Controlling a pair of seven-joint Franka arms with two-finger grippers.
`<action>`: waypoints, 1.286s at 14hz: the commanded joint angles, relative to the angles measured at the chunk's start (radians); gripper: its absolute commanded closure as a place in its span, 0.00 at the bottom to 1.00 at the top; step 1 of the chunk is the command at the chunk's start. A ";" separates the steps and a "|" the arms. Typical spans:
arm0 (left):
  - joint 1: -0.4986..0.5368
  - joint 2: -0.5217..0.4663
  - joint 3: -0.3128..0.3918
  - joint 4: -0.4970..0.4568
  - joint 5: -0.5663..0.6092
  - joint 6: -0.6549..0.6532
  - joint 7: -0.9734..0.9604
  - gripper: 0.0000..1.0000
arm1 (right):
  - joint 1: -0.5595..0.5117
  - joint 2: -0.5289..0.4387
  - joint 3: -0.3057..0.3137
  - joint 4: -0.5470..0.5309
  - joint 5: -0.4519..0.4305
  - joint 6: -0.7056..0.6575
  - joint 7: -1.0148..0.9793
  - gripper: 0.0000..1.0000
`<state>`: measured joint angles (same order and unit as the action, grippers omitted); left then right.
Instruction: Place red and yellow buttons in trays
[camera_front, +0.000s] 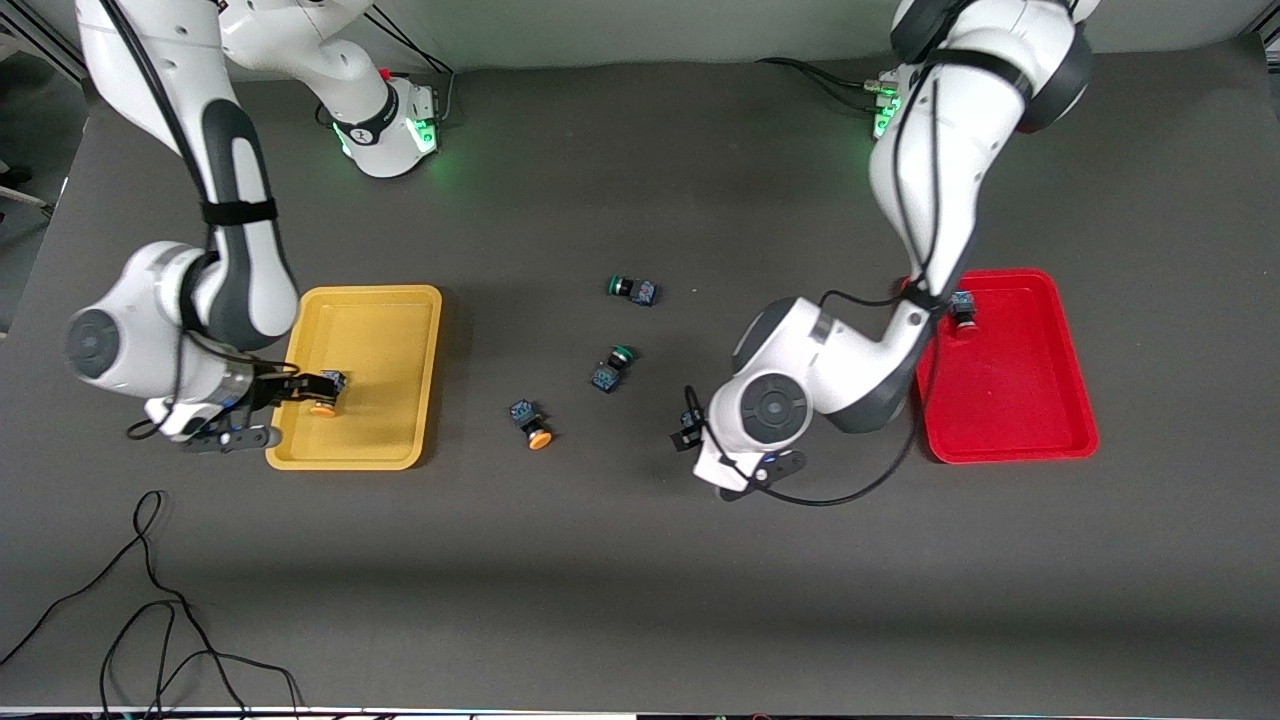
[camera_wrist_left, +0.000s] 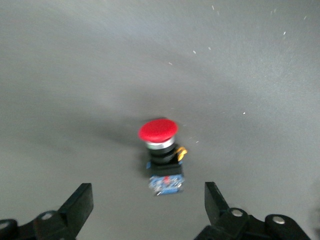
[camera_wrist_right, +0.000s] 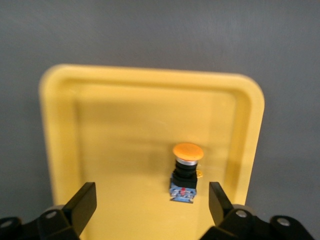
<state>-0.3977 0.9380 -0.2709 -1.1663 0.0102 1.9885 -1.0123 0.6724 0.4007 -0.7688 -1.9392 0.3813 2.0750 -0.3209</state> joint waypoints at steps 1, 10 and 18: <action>-0.013 0.050 0.015 0.047 -0.003 0.028 -0.022 0.01 | 0.039 -0.003 -0.009 0.142 -0.044 -0.127 0.100 0.00; -0.032 0.061 0.016 0.005 0.013 0.072 -0.019 1.00 | 0.331 0.111 0.054 0.272 0.020 -0.067 0.267 0.00; 0.189 -0.213 0.013 0.013 0.022 -0.520 0.387 1.00 | 0.351 0.233 0.207 0.078 0.037 0.416 0.256 0.00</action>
<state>-0.2911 0.8459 -0.2595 -1.0839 0.0255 1.5919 -0.8069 1.0149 0.6017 -0.5759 -1.8438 0.3913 2.4296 -0.0582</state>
